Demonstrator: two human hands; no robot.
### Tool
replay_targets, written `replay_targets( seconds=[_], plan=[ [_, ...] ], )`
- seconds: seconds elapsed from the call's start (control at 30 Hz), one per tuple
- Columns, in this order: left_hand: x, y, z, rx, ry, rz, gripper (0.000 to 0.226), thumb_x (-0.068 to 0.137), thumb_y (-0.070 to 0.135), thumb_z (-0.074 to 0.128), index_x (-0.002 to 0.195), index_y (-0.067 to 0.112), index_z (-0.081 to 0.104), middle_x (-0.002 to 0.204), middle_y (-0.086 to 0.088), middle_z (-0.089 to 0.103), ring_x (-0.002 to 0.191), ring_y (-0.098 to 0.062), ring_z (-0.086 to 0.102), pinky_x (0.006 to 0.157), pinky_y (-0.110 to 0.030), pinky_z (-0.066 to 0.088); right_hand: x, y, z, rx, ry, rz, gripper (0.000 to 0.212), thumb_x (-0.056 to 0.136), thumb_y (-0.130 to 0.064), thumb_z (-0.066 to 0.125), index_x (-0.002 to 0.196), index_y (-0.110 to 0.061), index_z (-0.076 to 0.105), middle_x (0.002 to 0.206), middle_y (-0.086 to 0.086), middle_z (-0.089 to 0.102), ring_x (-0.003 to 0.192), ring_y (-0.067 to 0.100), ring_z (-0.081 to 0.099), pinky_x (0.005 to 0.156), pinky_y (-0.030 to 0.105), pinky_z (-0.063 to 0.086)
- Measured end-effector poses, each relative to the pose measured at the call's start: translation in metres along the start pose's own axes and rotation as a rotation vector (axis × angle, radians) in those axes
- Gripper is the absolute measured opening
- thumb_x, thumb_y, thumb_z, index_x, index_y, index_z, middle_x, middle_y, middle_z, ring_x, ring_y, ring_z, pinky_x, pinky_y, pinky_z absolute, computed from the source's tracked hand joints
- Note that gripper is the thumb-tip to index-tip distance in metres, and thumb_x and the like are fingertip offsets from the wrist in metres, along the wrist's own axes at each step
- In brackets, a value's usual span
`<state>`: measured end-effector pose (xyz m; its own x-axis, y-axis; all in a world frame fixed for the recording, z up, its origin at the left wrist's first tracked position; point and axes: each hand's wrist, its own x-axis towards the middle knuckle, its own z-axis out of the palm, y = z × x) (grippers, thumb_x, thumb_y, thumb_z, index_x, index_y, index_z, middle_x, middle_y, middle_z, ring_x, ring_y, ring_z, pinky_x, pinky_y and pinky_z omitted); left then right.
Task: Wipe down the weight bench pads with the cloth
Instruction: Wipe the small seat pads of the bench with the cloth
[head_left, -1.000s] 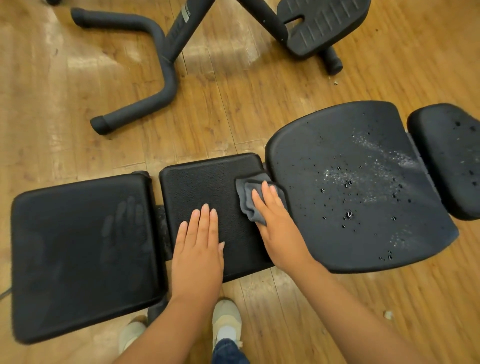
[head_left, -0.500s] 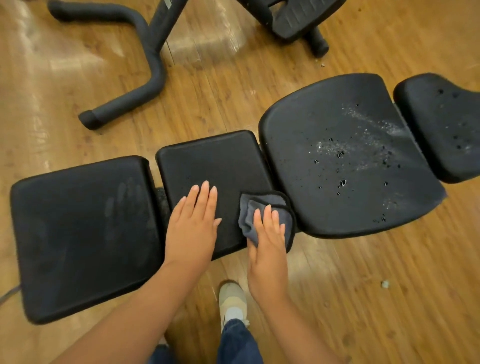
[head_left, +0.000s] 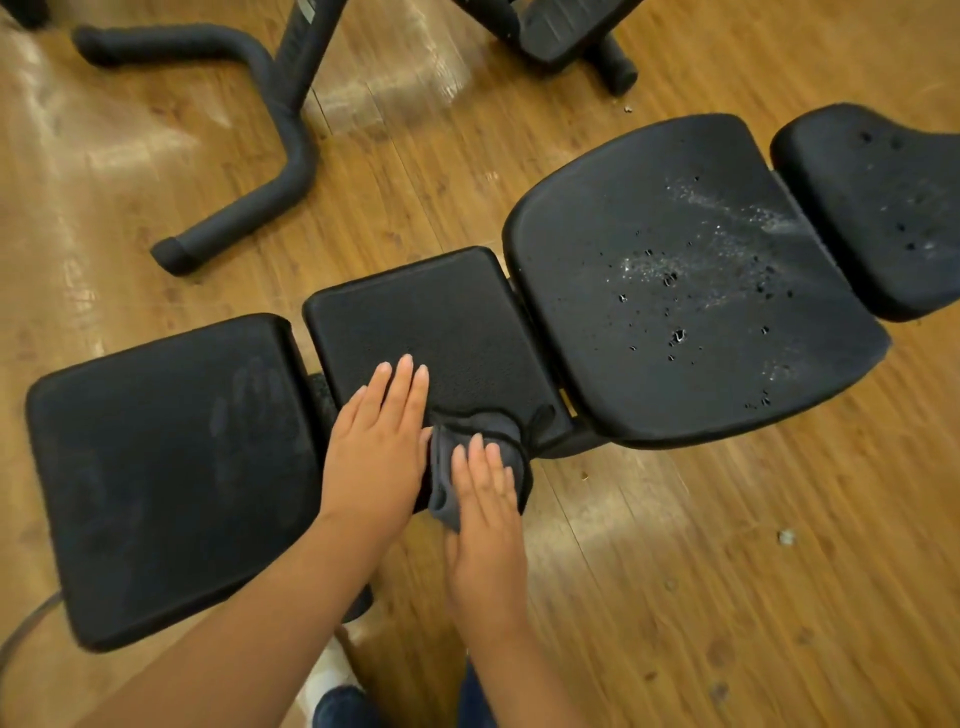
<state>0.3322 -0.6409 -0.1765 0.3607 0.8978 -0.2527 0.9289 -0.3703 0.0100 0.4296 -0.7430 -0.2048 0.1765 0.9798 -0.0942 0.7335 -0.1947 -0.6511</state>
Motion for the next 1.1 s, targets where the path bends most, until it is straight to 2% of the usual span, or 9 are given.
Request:
replay_targets(
  seconds=[0.27, 0.43, 0.57, 0.67, 0.73, 0.8, 0.9, 1.0, 1.1],
  plan=[
    [0.0, 0.002, 0.001, -0.005, 0.001, -0.015, 0.059, 0.097, 0.038, 0.014, 0.146, 0.013, -0.007, 0.158, -0.007, 0.005, 0.145, -0.025, 0.007, 0.116, -0.038, 0.014, 0.034, 0.046, -0.037, -0.054, 0.051, 0.029, 0.072, 0.081, 0.006, 0.048, 0.146, -0.013, 0.023, 0.154, -0.003, 0.018, 0.144, 0.01, 0.004, 0.118, 0.031, 0.005],
    [-0.001, 0.003, 0.0, -0.021, 0.0, -0.015, 0.059, 0.096, 0.037, 0.011, 0.147, 0.013, -0.003, 0.158, -0.008, 0.008, 0.145, -0.026, 0.009, 0.116, -0.039, 0.017, 0.036, 0.039, -0.03, 0.012, 0.142, 0.078, 0.056, 0.092, -0.007, 0.038, 0.145, -0.011, 0.02, 0.154, -0.002, 0.014, 0.144, 0.011, 0.002, 0.117, 0.032, 0.003],
    [-0.001, 0.003, -0.001, -0.026, -0.012, -0.017, 0.059, 0.095, 0.038, 0.012, 0.147, 0.012, 0.0, 0.157, -0.008, 0.01, 0.144, -0.026, 0.011, 0.115, -0.039, 0.016, 0.016, 0.011, -0.01, 0.088, 0.117, 0.198, 0.065, 0.093, -0.002, 0.046, 0.148, -0.02, 0.016, 0.155, -0.014, 0.0, 0.143, 0.007, -0.005, 0.116, 0.035, 0.006],
    [-0.001, 0.003, -0.001, -0.006, -0.015, -0.015, 0.06, 0.096, 0.037, 0.011, 0.147, 0.012, -0.007, 0.158, -0.008, -0.001, 0.145, -0.025, 0.003, 0.116, -0.038, 0.01, -0.001, -0.019, 0.004, 0.149, 0.053, 0.132, 0.08, 0.088, -0.007, 0.042, 0.145, -0.043, -0.002, 0.151, -0.03, -0.013, 0.141, 0.002, -0.009, 0.115, 0.028, -0.003],
    [-0.002, 0.002, -0.001, 0.013, -0.025, -0.015, 0.061, 0.099, 0.034, 0.017, 0.146, 0.011, -0.015, 0.157, -0.008, -0.01, 0.145, -0.025, -0.005, 0.116, -0.037, 0.005, -0.005, -0.036, 0.005, 0.276, 0.007, 0.192, 0.072, 0.091, -0.019, 0.039, 0.14, -0.053, -0.002, 0.149, -0.035, -0.01, 0.14, -0.004, -0.009, 0.115, 0.025, -0.003],
    [-0.003, 0.001, -0.001, 0.023, -0.046, -0.014, 0.065, 0.1, 0.03, 0.023, 0.144, 0.011, -0.02, 0.155, -0.009, -0.019, 0.144, -0.025, -0.01, 0.118, -0.037, 0.003, -0.002, -0.048, -0.003, 0.437, -0.016, 0.323, 0.055, 0.097, -0.028, 0.036, 0.143, -0.044, 0.009, 0.153, -0.027, 0.001, 0.138, -0.009, -0.004, 0.116, 0.022, 0.007],
    [-0.003, 0.005, -0.005, -0.012, -0.047, -0.018, 0.068, 0.097, 0.022, 0.026, 0.141, 0.01, -0.024, 0.149, -0.009, -0.026, 0.142, -0.024, -0.016, 0.117, -0.038, -0.001, 0.01, -0.063, -0.038, 0.759, -0.106, 0.643, 0.037, 0.098, -0.032, 0.041, 0.134, -0.037, 0.041, 0.145, -0.013, 0.039, 0.133, -0.002, 0.031, 0.111, 0.026, 0.028],
    [0.001, 0.022, -0.011, -0.171, 0.006, -0.131, 0.062, 0.098, 0.025, 0.031, 0.148, 0.009, -0.002, 0.156, -0.01, -0.005, 0.145, -0.026, -0.003, 0.116, -0.04, 0.002, 0.028, -0.061, -0.085, 1.192, -0.005, 0.966, 0.015, 0.093, -0.029, 0.049, 0.106, -0.033, 0.056, 0.115, -0.004, 0.063, 0.108, 0.011, 0.057, 0.099, 0.035, 0.042],
    [0.016, 0.053, -0.015, -0.282, 0.08, -0.173, 0.057, 0.095, 0.022, 0.043, 0.146, 0.004, 0.023, 0.154, -0.014, 0.021, 0.143, -0.028, 0.018, 0.116, -0.041, 0.01, 0.047, -0.046, -0.136, 1.567, 0.191, 0.99, 0.035, 0.089, -0.027, 0.048, 0.122, -0.018, 0.054, 0.113, 0.008, 0.067, 0.107, 0.02, 0.06, 0.091, 0.036, 0.045]
  ],
)
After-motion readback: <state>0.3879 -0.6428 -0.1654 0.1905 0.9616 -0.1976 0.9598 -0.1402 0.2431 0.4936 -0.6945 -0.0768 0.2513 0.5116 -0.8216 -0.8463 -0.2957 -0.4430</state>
